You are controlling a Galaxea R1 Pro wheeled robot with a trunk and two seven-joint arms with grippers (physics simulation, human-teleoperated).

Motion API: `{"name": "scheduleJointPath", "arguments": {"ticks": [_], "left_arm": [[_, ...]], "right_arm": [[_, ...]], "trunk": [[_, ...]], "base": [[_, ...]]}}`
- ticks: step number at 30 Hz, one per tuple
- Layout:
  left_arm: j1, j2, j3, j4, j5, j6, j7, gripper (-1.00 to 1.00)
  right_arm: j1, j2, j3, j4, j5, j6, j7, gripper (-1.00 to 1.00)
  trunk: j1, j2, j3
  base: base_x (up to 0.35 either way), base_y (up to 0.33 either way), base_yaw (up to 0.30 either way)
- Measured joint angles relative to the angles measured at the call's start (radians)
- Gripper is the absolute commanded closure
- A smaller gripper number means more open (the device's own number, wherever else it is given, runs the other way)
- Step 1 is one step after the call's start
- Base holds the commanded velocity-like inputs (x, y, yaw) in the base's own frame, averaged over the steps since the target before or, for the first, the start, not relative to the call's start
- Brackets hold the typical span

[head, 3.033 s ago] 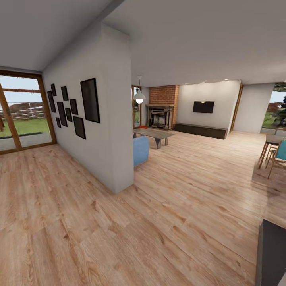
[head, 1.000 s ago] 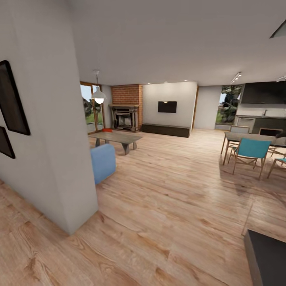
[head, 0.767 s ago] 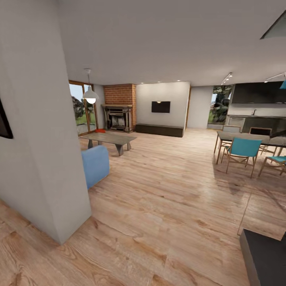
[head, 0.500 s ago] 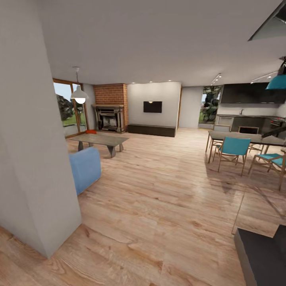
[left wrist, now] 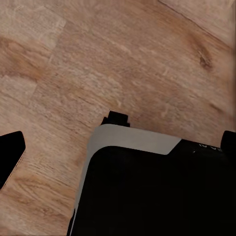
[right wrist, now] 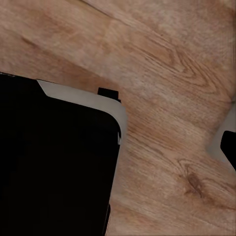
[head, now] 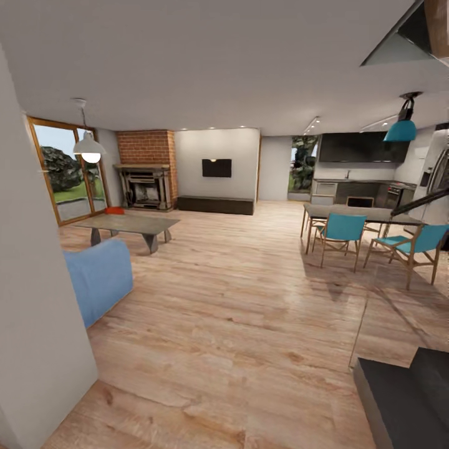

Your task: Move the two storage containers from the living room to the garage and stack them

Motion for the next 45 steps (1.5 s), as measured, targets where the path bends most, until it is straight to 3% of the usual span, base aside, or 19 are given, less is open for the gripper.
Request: {"name": "scheduleJointPath", "arguments": {"ticks": [45], "left_arm": [[0.0, 0.0, 0.0, 0.0, 0.0, 0.009, 0.0, -1.0]], "right_arm": [[0.0, 0.0, -0.005, 0.001, -0.021, -0.001, -0.01, -1.0]], "trunk": [[0.0, 0.0, 0.0]], "base": [[0.322, 0.083, -0.005]]}}
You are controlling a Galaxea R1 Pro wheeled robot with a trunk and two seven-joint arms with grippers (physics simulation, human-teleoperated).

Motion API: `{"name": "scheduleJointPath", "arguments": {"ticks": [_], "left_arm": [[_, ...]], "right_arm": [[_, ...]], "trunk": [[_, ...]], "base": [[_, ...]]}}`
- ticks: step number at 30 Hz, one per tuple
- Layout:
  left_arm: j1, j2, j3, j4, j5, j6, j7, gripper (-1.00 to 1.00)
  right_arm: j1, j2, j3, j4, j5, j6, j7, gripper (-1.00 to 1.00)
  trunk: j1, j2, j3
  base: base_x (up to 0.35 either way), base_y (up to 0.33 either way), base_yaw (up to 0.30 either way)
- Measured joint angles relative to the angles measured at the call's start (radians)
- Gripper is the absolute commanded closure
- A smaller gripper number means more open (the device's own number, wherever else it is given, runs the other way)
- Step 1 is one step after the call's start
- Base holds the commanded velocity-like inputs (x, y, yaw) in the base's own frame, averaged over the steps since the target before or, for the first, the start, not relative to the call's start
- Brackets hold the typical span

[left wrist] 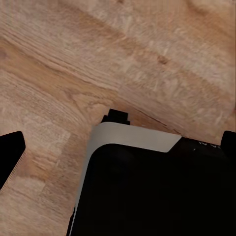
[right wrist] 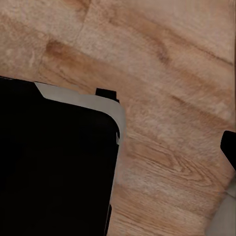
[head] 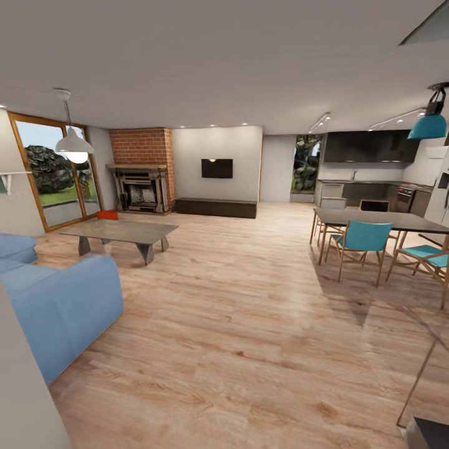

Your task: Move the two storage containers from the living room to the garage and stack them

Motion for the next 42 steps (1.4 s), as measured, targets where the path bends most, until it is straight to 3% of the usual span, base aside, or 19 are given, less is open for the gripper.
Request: {"name": "scheduleJointPath", "arguments": {"ticks": [2, 5, 6, 9, 14, 18, 42], "left_arm": [[0.0, 0.0, 0.0, 0.0, 0.0, 0.0, 0.0, -1.0], [0.0, 0.0, 0.0, 0.0, 0.0, 0.0, 0.0, -1.0], [0.0, 0.0, 0.0, 0.0, 0.0, 0.0, 0.0, -1.0], [0.0, 0.0, 0.0, 0.0, 0.0, -0.001, 0.0, -1.0], [0.0, 0.0, 0.0, 0.0, 0.0, 0.0, 0.0, -1.0], [0.0, -0.001, 0.0, 0.0, 0.0, 0.001, 0.0, -1.0], [0.0, -0.005, 0.008, -0.004, -0.001, 0.001, 0.009, -1.0]], "right_arm": [[0.0, -0.001, -0.001, 0.0, -0.024, 0.0, -0.01, -1.0], [0.0, -0.007, 0.0, 0.0, -0.102, -0.002, -0.047, -1.0], [0.0, -0.009, 0.002, -0.001, -0.149, -0.001, -0.072, -1.0], [0.0, -0.012, 0.012, -0.001, -0.189, -0.001, -0.101, -1.0], [0.0, -0.012, 0.014, -0.001, -0.139, -0.001, -0.105, -1.0], [0.0, -0.013, 0.014, -0.001, -0.124, 0.0, -0.092, -1.0], [0.0, -0.011, 0.014, -0.001, -0.122, 0.0, -0.089, -1.0]], "trunk": [[0.0, 0.0, 0.0], [0.0, 0.0, 0.0], [0.0, 0.0, 0.0], [0.0, 0.0, 0.0], [0.0, 0.0, 0.0], [0.0, 0.0, 0.0], [0.0, 0.0, 0.0]], "base": [[0.322, 0.08, 0.0], [0.322, 0.08, 0.0], [0.322, 0.08, 0.0], [0.322, 0.08, 0.0], [0.322, 0.079, 0.0], [0.322, 0.055, 0.0], [0.322, 0.002, 0.0]]}}
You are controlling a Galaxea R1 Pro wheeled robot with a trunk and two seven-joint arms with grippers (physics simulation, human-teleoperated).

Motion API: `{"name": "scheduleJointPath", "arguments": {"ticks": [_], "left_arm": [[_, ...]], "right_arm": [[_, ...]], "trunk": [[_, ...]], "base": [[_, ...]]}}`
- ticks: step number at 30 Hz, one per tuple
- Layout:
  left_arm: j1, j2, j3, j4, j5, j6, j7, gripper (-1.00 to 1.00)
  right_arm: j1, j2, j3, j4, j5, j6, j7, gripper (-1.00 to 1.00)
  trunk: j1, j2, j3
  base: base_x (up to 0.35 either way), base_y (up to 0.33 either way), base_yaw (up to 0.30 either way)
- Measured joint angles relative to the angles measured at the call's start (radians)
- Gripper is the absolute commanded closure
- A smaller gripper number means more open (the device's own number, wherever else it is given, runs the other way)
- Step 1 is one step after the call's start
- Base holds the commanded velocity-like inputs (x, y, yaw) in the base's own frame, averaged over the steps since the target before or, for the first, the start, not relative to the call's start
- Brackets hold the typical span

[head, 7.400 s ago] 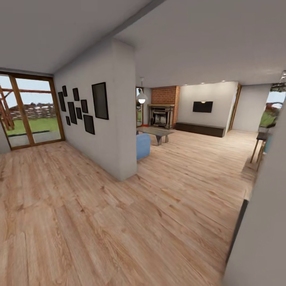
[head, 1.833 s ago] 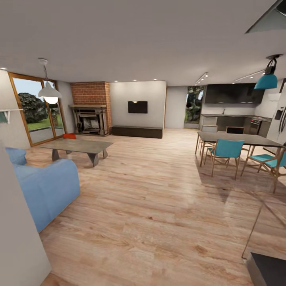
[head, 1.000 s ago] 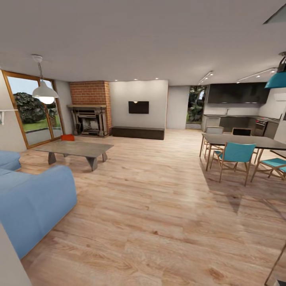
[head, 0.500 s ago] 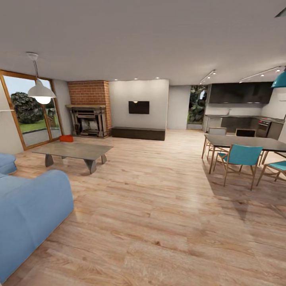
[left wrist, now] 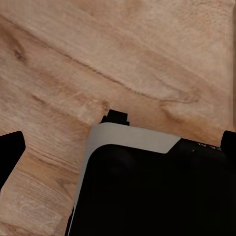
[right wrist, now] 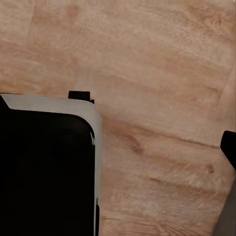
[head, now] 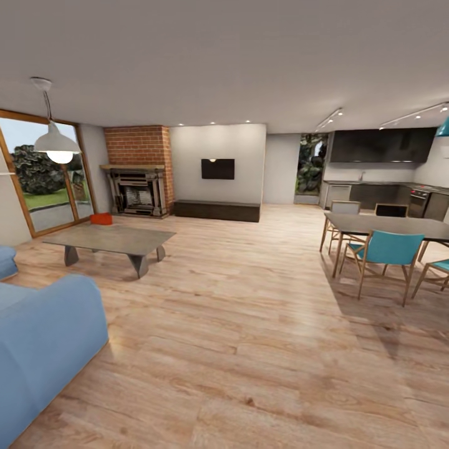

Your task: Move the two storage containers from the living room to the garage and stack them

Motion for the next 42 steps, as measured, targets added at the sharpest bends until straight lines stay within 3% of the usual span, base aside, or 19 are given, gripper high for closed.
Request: {"name": "scheduleJointPath", "arguments": {"ticks": [9, 16, 28, 42], "left_arm": [[0.0, 0.003, 0.0, 0.0, 0.0, 0.0, 0.0, -1.0], [0.0, 0.002, 0.0, 0.0, 0.0, 0.0, -0.001, -1.0], [0.0, 0.003, 0.0, 0.0, 0.0, 0.0, -0.009, -1.0], [0.0, 0.003, 0.0, 0.0, 0.0, -0.001, -0.009, -1.0]], "right_arm": [[0.0, -0.001, 0.0, 0.0, 0.003, -0.001, -0.003, -1.0], [0.0, -0.001, 0.0, 0.0, 0.04, -0.001, 0.0, -1.0], [0.0, -0.001, 0.0, 0.0, 0.044, 0.0, 0.0, -1.0], [0.0, 0.002, 0.0, 0.0, 0.042, 0.003, -0.011, -1.0]], "trunk": [[0.0, 0.0, 0.0], [0.0, 0.0, 0.0], [0.0, 0.0, 0.0], [0.0, 0.0, 0.0]], "base": [[0.322, 0.0, 0.0], [0.322, 0.0, 0.0], [0.322, 0.0, -0.003], [0.322, 0.0, -0.243]]}}
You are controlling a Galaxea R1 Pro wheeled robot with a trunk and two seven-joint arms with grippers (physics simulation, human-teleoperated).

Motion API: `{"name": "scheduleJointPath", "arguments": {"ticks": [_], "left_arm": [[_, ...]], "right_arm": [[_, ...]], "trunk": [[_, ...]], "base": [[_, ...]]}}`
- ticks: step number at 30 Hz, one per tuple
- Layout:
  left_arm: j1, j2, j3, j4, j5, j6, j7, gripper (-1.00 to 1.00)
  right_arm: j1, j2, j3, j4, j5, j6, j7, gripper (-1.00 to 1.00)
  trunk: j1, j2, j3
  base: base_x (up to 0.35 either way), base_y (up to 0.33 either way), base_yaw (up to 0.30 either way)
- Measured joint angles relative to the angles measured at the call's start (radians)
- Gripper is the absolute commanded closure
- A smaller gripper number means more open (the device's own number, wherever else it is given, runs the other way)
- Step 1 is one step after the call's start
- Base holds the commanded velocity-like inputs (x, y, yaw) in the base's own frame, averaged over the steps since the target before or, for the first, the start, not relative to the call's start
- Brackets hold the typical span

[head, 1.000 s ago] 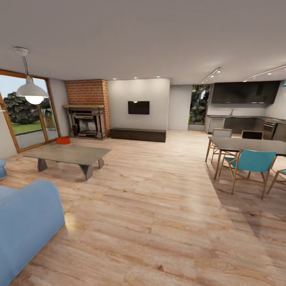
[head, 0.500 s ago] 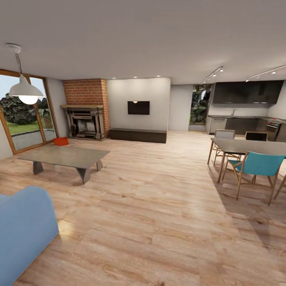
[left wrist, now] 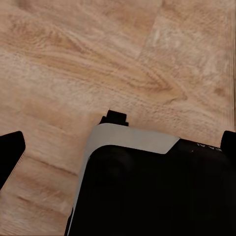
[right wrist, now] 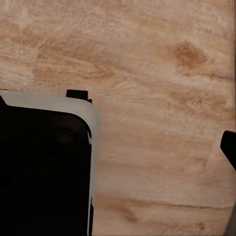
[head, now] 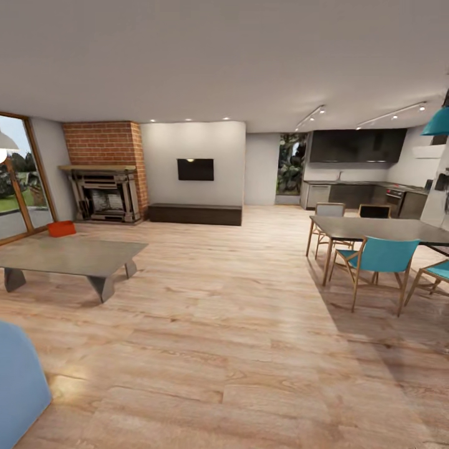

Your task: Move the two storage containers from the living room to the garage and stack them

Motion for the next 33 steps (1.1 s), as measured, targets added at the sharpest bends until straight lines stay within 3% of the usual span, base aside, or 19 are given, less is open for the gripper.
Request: {"name": "scheduleJointPath", "arguments": {"ticks": [17, 24, 33], "left_arm": [[0.0, 0.0, 0.0, 0.0, 0.0, 0.0, 0.0, -1.0], [0.0, 0.0, -0.001, 0.0, 0.0, 0.0, 0.0, -1.0], [0.0, 0.001, -0.001, 0.0, 0.0, 0.001, 0.0, -1.0]], "right_arm": [[0.0, -0.001, 0.001, 0.0, 0.008, -0.003, 0.008, -1.0], [0.0, 0.003, 0.0, 0.0, 0.064, -0.002, 0.002, -1.0], [0.0, -0.002, -0.001, 0.0, 0.074, -0.007, 0.009, -1.0]], "trunk": [[0.0, 0.0, 0.0], [0.0, 0.0, 0.0], [0.0, 0.0, 0.0]], "base": [[0.322, 0.0, -0.057], [0.322, 0.0, 0.0], [0.322, 0.0, 0.0]]}}
